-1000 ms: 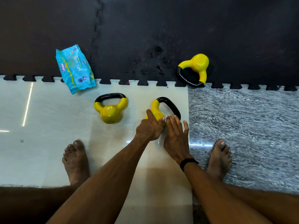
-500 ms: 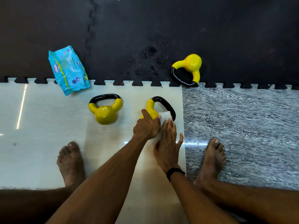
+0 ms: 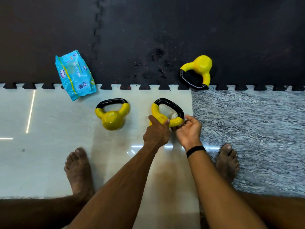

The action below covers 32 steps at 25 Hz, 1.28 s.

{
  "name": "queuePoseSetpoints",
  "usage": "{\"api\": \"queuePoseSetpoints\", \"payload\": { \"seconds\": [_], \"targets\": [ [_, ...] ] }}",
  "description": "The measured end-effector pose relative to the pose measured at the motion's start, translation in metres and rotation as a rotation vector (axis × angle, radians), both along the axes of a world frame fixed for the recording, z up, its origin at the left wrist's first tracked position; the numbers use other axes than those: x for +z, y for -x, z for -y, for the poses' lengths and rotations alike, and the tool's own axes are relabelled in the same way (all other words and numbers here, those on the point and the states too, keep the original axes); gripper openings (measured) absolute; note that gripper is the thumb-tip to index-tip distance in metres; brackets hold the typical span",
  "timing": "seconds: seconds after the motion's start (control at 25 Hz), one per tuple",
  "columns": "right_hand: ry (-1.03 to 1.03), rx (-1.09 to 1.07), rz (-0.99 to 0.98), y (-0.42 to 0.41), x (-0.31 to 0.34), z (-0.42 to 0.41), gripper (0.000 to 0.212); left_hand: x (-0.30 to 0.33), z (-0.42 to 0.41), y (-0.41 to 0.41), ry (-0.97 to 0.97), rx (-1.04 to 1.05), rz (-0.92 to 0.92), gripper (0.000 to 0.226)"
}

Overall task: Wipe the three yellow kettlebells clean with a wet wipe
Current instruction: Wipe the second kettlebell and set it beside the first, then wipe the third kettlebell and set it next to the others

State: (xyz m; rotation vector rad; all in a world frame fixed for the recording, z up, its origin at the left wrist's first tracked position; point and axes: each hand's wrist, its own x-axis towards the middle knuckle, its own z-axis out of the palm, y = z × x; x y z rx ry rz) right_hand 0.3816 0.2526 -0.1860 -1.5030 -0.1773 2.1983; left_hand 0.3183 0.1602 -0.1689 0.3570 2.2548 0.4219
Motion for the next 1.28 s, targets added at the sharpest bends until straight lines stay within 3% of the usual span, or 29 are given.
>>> {"api": "queuePoseSetpoints", "payload": {
  "seconds": [0.16,0.24,0.4,0.52,0.64,0.68,0.84,0.92,1.0,1.12,1.28],
  "targets": [
    [-0.047,0.052,0.352,0.008,0.004,0.009,0.006,0.002,-0.002,0.001,0.026,-0.010,-0.024,0.080],
    [-0.059,0.101,0.406,0.007,0.004,0.002,0.005,0.001,-0.001,-0.001,0.047,-0.057,-0.083,0.082],
    [-0.260,0.252,0.619,0.002,0.005,-0.022,0.019,0.003,-0.005,-0.007,0.090,-0.071,-0.181,0.082],
    [-0.378,0.285,0.635,0.003,0.024,-0.041,0.022,0.008,-0.007,-0.001,0.108,-0.032,-0.200,0.080],
    [-0.587,0.428,0.663,0.014,0.034,-0.069,0.008,0.011,-0.004,0.022,0.135,-0.060,-0.267,0.078],
    [-0.696,0.536,0.721,0.020,0.036,-0.078,0.011,0.012,-0.001,0.032,0.163,-0.090,-0.296,0.079],
    [-1.070,1.070,0.937,0.035,0.033,-0.116,0.060,0.006,0.014,0.071,0.214,-0.112,-0.408,0.073],
    [-1.097,1.272,0.958,0.040,0.026,-0.133,0.071,0.007,0.019,0.084,0.153,-0.009,-0.423,0.064],
    [-1.049,1.432,0.989,0.044,0.016,-0.139,0.068,0.010,0.020,0.092,0.158,-0.035,-0.463,0.063],
    [-0.964,1.446,1.062,0.046,0.010,-0.136,0.057,0.013,0.021,0.094,0.213,-0.109,-0.463,0.074],
    [-1.004,1.459,1.166,0.053,0.024,-0.138,0.046,0.004,0.028,0.094,0.174,-0.092,-0.531,0.077]
  ]
}}
